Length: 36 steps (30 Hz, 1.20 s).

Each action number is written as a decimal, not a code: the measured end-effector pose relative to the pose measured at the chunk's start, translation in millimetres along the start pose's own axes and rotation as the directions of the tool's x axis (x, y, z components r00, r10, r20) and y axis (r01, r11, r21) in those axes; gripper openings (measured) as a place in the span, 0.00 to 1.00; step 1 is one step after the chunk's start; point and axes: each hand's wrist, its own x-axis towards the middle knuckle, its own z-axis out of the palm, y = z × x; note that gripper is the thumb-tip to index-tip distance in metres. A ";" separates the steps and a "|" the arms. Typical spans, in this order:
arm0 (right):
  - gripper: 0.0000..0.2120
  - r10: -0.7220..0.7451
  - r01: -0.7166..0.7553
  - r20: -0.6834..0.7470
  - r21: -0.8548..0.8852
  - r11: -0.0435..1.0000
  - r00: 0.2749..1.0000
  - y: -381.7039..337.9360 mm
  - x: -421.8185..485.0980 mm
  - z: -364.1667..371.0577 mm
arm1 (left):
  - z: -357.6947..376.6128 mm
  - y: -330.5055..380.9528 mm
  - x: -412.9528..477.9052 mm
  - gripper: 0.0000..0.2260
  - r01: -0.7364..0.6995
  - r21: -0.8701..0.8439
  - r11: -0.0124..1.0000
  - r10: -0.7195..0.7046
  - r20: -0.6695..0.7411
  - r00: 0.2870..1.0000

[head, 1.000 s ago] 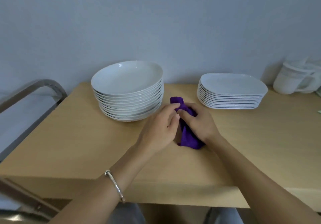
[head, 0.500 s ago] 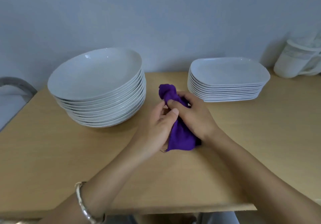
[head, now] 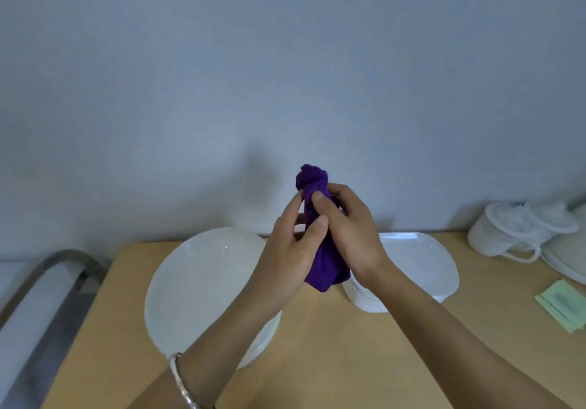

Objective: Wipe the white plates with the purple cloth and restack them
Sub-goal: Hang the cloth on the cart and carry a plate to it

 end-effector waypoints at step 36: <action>0.09 -0.110 0.871 0.969 -0.145 0.470 0.221 -157.5 -69.9 420.8 | -392.6 101.6 -252.4 0.10 0.478 0.400 0.782 0.186 -0.882 0.434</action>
